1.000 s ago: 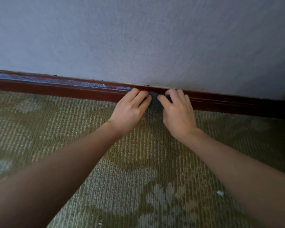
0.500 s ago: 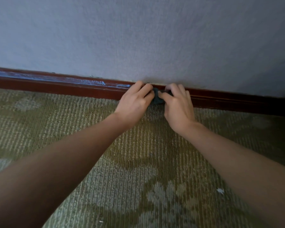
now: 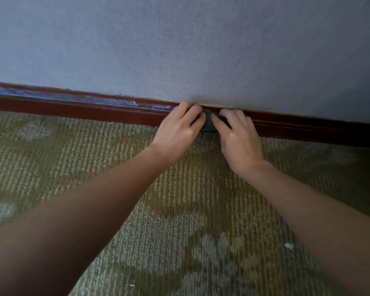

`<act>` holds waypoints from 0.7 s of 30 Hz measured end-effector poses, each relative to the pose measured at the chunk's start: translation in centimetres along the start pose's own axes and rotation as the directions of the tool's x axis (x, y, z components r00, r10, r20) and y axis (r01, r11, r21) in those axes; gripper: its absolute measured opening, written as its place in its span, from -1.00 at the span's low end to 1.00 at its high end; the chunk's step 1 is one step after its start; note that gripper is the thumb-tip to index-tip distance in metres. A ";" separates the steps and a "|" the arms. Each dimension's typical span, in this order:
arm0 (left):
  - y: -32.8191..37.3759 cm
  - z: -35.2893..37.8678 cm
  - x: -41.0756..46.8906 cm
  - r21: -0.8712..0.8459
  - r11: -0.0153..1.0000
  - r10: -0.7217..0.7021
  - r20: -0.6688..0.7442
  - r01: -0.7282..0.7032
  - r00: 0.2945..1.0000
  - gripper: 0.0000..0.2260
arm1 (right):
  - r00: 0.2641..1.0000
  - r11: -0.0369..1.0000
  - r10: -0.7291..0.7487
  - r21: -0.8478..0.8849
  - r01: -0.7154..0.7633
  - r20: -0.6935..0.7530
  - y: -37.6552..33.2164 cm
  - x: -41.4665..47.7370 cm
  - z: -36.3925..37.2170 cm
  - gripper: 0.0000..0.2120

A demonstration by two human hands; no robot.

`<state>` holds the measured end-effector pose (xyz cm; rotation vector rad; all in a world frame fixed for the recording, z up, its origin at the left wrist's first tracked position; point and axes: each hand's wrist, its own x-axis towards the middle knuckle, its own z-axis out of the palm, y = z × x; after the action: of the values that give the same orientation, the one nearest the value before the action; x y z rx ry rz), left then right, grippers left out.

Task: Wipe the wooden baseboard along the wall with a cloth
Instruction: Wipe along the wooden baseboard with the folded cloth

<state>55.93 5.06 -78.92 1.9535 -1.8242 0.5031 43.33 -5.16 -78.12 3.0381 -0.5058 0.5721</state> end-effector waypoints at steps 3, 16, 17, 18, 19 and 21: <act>0.0 0.1 0.1 0.000 1.000 -0.004 0.008 0.004 1.000 -0.80 | 0.999 1.000 -0.003 -0.017 0.003 0.041 -0.2 0.2 -0.1 -0.65; 0.1 -0.4 0.4 0.084 0.996 0.019 -0.028 -0.017 0.999 -0.77 | 0.998 1.000 -0.012 -0.023 0.013 0.057 -0.3 1.0 -1.4 -0.68; -0.1 -0.2 0.0 0.100 0.994 0.038 -0.028 -0.035 0.999 -0.78 | 0.999 1.000 -0.017 -0.021 0.017 0.043 -0.4 0.7 -1.1 -0.69; -0.3 0.0 -0.4 0.113 0.993 0.048 -0.032 -0.044 0.998 -0.78 | 0.999 1.000 -0.016 -0.020 0.017 0.032 -0.4 0.5 -0.8 -0.69; -0.3 0.3 -0.6 0.121 0.992 0.049 -0.041 -0.043 0.998 -0.77 | 1.000 1.000 -0.012 -0.017 0.012 0.026 -0.4 0.3 -0.6 -0.69; -0.1 0.7 -0.7 0.121 0.992 0.041 -0.057 -0.034 0.998 -0.80 | 1.000 1.000 0.001 -0.003 -0.001 0.022 -0.4 0.4 -0.3 -0.70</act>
<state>55.99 5.27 -79.92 1.9632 -1.8351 0.6903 43.70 -4.92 -77.64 3.0442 -0.5082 0.5381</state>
